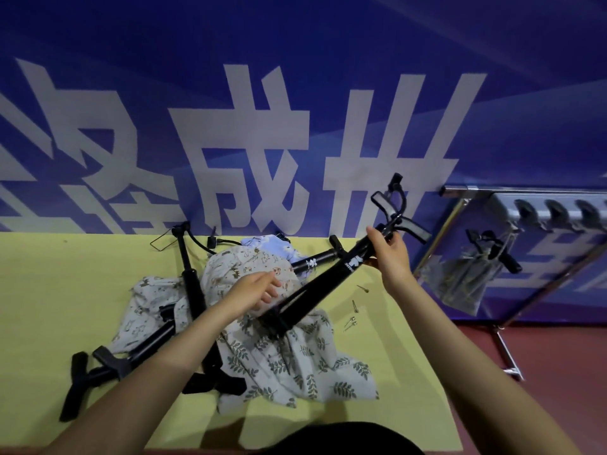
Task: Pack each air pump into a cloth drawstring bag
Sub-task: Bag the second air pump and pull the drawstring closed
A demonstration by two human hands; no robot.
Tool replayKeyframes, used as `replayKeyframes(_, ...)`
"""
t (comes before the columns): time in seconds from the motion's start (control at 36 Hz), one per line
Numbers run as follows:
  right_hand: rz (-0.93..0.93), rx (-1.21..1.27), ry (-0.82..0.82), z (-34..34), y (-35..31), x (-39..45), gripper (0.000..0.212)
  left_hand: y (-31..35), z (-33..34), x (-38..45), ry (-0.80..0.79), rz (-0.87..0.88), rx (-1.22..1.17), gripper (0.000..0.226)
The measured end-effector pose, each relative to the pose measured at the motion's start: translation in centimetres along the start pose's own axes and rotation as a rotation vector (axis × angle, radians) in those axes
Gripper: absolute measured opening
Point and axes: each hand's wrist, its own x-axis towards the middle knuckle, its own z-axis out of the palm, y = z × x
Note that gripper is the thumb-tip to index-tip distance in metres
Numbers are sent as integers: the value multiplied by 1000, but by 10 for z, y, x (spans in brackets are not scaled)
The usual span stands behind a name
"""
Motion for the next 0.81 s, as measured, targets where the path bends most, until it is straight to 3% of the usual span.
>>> replayKeyframes(0.08, 16, -31, 101, -15, 9, 6, 14, -22, 1, -1, 59, -64, 73, 26)
replayKeyframes(0.19, 70, -64, 196, -37, 29, 17, 38, -47, 12, -5, 21, -142, 147, 23)
replayKeyframes(0.33, 91, -165, 217, -50, 43, 24, 34, -51, 32, 1, 250, -146, 185, 68)
replayKeyframes(0.44, 95, -195, 204, -52, 44, 22, 37, -65, 41, 18, 403, -311, 34, 76)
replayKeyframes(0.56, 154, -176, 163, -57, 46, 27, 43, -76, 45, 24, 483, -505, -394, 50)
replayKeyframes(0.64, 173, -185, 155, -60, 46, 29, 44, -83, 48, 23, 364, -599, -561, 43)
replayKeyframes(0.72, 175, -201, 172, -62, 42, 30, 30, -80, 51, 19, 272, -623, -701, 28)
replayKeyframes(0.81, 175, -161, 188, -64, 43, 34, 29, -75, 50, 19, 324, -557, -749, 13)
